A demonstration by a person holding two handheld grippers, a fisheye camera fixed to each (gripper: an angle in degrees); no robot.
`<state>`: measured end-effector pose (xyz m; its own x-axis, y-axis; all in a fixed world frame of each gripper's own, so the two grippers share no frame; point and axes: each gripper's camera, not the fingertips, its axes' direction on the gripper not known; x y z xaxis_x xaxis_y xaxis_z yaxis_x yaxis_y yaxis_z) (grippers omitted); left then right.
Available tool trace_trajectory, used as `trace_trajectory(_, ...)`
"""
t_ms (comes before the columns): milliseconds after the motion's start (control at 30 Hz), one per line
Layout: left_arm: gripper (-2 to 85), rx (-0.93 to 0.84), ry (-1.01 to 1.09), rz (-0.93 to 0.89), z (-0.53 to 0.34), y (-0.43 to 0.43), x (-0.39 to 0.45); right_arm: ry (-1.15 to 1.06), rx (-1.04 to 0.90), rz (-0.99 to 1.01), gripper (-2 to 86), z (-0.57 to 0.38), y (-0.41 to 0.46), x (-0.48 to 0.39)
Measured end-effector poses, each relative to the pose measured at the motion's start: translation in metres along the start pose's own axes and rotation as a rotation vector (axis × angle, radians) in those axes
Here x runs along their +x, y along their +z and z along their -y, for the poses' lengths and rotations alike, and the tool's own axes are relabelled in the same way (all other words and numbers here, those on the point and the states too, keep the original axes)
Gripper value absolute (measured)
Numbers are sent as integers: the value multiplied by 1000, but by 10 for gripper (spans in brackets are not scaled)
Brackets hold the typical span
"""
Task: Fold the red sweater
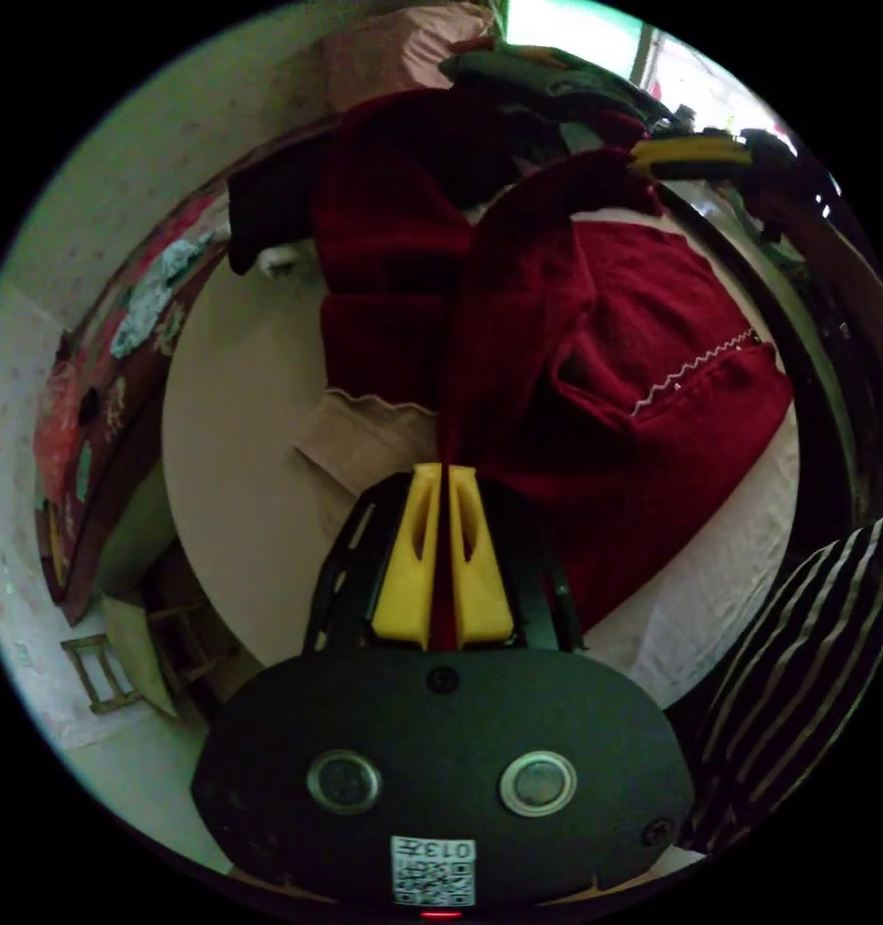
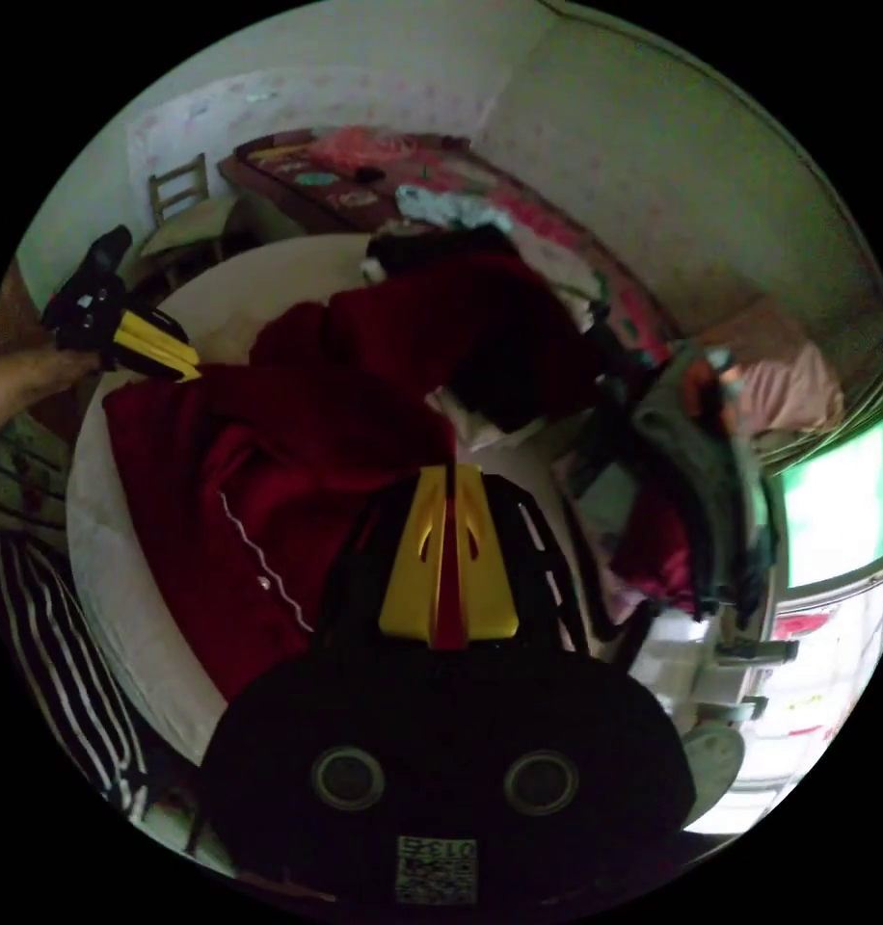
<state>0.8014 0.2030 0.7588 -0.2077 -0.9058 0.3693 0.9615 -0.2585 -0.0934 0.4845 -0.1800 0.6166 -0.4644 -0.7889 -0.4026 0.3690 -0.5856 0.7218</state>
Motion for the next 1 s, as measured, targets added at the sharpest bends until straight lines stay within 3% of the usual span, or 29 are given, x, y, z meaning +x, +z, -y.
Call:
trace_trajectory(167,5,145,80,202,-37,-39,45,-68,145,-250,11,-64,-80,-14)
trace_trajectory(500,6,-10,259,216,-76,-11,130,-50,-263,-253,10,-182,-27,-130)
trace_trajectory(667,12,-53,304,223,-82,-14,140,-47,-292,-243,13,-194,-16,-132)
trace_trajectory(833,27,-79,95,129,-112,-34,111,7,-409,-25,21,-220,-9,-110)
trace_trajectory(1000,72,5,-111,192,-127,-55,68,271,-92,64,48,-196,-55,-54)
